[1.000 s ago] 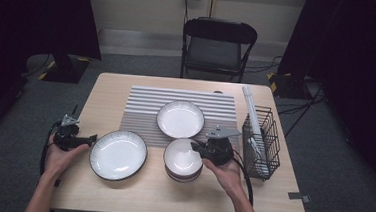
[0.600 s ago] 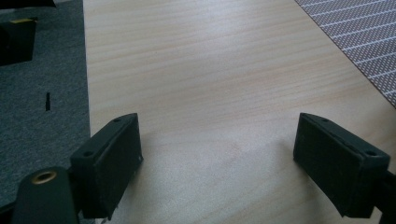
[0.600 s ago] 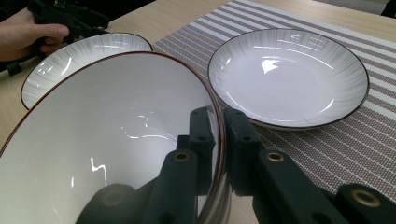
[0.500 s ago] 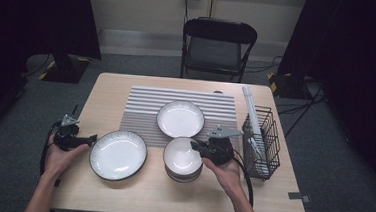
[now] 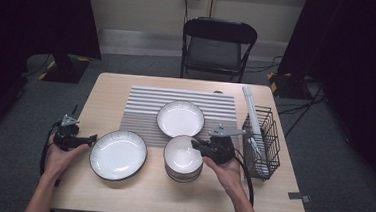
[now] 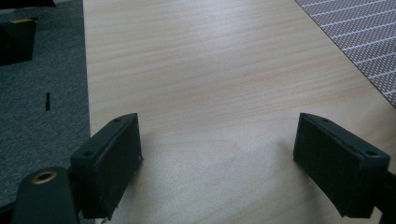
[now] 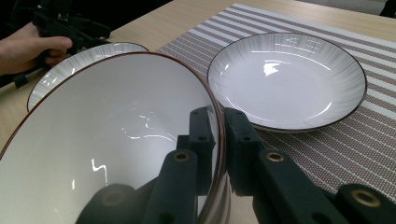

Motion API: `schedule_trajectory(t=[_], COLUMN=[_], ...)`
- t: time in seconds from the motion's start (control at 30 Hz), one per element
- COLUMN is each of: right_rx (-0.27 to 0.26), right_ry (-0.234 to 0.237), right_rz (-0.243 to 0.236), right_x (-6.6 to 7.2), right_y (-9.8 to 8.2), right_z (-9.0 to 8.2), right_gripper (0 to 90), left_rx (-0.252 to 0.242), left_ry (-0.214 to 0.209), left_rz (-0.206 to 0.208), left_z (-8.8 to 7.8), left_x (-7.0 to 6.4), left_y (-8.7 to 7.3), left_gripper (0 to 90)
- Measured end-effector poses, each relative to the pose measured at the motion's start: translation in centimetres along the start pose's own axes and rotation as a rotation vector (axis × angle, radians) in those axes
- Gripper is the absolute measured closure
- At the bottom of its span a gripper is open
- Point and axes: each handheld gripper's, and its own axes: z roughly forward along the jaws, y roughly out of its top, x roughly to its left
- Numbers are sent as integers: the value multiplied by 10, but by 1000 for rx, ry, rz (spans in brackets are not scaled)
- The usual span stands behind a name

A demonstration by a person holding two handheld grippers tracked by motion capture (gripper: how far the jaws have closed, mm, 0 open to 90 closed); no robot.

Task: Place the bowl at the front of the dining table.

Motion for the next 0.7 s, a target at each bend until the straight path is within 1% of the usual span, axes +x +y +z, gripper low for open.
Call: schedule_trajectory(t=[0.03,0.1,0.13,0.2,0.27,0.33,0.4,0.7], right_rx=[-4,-9,-7,-9,-12,-28,-35,-50], right_ry=[-2,13,5,6,-3,-12,-7,-16], right_rz=[4,15,12,11,17,25,29,46], right_x=[-1,-2,-1,-1,-2,-2,-2,-2], right_y=[0,1,1,2,2,1,2,4], right_z=[-1,-2,-2,-3,-3,-4,-4,-8], right_gripper=[826,823,824,823,823,822,823,823], left_rx=[0,0,0,0,-1,0,0,-1], left_ry=[0,0,0,0,0,0,0,0], left_rz=[0,0,0,0,-1,0,-1,-2], left_z=[0,0,0,0,0,0,0,0], left_x=[0,0,0,0,0,0,0,0], left_y=[0,0,0,0,0,0,0,0], left_gripper=[147,147,147,147,147,147,146,146])
